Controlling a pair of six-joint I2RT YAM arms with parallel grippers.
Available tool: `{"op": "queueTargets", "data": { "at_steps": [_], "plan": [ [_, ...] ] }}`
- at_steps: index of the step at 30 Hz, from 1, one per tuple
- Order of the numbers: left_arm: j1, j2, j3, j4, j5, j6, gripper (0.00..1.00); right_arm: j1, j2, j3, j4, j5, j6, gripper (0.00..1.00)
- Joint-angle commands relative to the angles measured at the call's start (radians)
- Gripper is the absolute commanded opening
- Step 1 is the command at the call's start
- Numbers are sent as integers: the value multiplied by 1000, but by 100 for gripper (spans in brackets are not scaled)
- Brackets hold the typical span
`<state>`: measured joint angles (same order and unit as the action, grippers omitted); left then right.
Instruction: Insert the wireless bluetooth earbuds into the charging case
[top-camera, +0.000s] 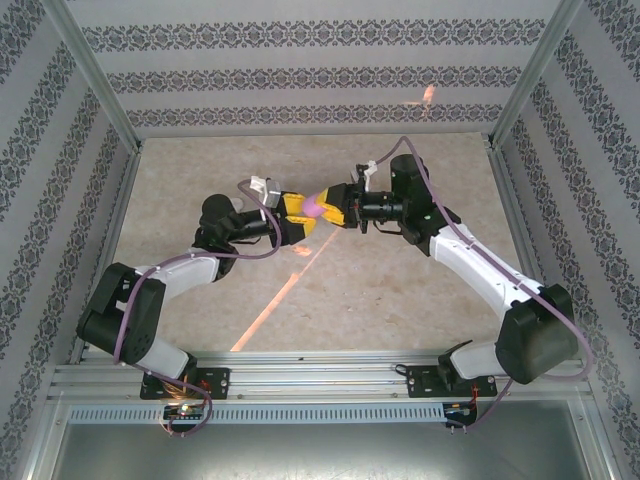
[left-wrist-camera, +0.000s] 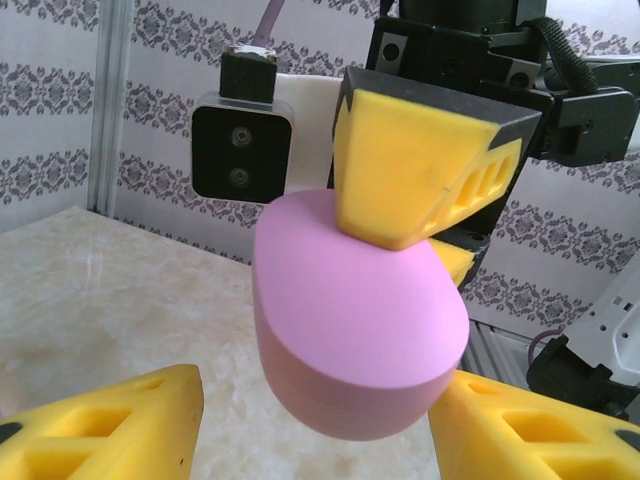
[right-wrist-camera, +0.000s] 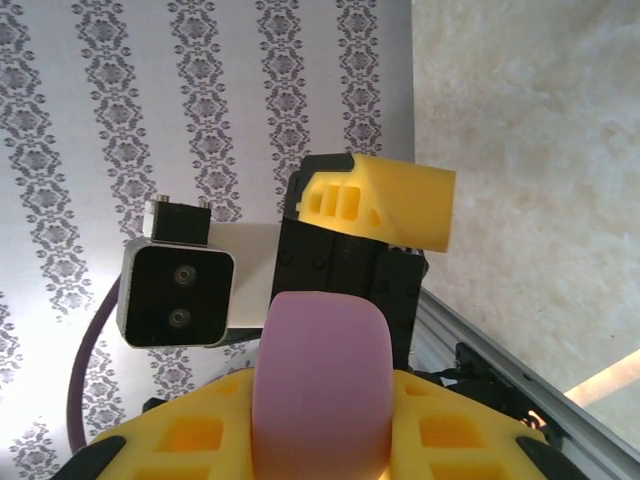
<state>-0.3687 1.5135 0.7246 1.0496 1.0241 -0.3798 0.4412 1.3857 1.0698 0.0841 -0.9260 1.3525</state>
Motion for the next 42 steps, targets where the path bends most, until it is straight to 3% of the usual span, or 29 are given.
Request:
{"op": "queueTargets", "data": {
  "at_steps": [1,11,21,28,32,35,39,42],
  "plan": [
    [-18,4,43,109,13,-30,61,6,-28,-19,93,-20,58,17],
    [-25,30,68,157,12,-85,53,12,-14,-37,138,-17,90,17],
    [-26,45,71,148,-1,-77,53,12,-11,-44,163,-16,109,17],
    [-26,51,84,144,0,-82,43,13,-7,-46,175,-16,120,17],
    [-26,53,90,150,-1,-89,31,13,-6,-49,175,-17,117,18],
    [-26,52,95,157,-1,-95,27,13,-4,-54,165,-16,105,19],
    [-26,50,96,170,1,-106,28,13,-4,-62,162,-14,102,20],
    [-26,49,98,173,2,-112,36,13,-5,-63,164,-12,102,20]
  ]
}}
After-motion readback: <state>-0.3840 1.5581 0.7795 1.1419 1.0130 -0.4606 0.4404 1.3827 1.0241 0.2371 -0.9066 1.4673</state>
